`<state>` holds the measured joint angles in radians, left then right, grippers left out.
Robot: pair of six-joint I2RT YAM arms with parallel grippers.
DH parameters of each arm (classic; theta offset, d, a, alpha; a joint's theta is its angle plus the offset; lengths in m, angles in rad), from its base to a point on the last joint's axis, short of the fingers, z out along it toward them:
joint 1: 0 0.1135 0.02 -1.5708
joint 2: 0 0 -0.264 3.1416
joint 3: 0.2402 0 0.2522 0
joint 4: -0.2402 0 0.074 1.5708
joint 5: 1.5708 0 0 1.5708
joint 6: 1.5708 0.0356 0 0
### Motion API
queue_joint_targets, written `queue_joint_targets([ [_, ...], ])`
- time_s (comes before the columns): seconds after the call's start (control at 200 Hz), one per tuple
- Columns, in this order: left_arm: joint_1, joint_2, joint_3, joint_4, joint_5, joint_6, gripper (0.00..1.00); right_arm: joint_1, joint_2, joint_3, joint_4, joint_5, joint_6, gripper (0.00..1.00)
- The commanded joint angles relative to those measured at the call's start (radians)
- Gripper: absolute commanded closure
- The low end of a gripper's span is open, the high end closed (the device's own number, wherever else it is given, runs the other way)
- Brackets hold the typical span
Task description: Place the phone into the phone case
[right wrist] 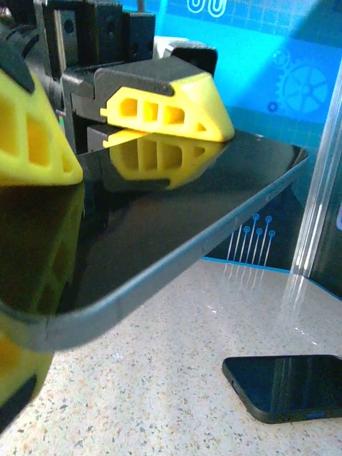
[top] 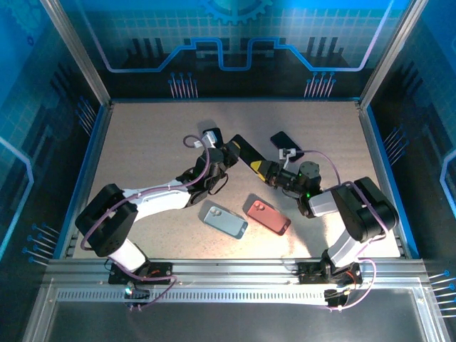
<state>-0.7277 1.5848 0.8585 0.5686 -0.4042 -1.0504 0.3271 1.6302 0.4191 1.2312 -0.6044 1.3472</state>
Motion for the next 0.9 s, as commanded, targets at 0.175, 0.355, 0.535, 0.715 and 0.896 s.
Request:
queue_joint_targets([
  [0.175,-0.022,-0.038,-0.031,-0.004,0.061,0.025,0.91,0.014,-0.266,0.055,-0.426,0.042,-0.317,0.92],
  [0.355,-0.023,-0.058,-0.029,-0.056,0.055,0.052,0.81,0.015,-0.436,0.101,-0.749,0.089,-0.486,1.00],
  [0.535,-0.023,-0.055,-0.028,-0.071,0.065,0.048,0.71,0.015,-0.523,0.122,-0.900,0.099,-0.553,1.00],
  [0.715,-0.022,-0.048,-0.030,-0.070,0.074,0.046,0.62,0.015,-0.560,0.122,-0.948,0.103,-0.572,1.00],
  [0.896,-0.023,-0.050,-0.032,-0.088,0.064,0.051,0.54,0.012,-0.590,0.131,-1.012,0.108,-0.592,1.00],
])
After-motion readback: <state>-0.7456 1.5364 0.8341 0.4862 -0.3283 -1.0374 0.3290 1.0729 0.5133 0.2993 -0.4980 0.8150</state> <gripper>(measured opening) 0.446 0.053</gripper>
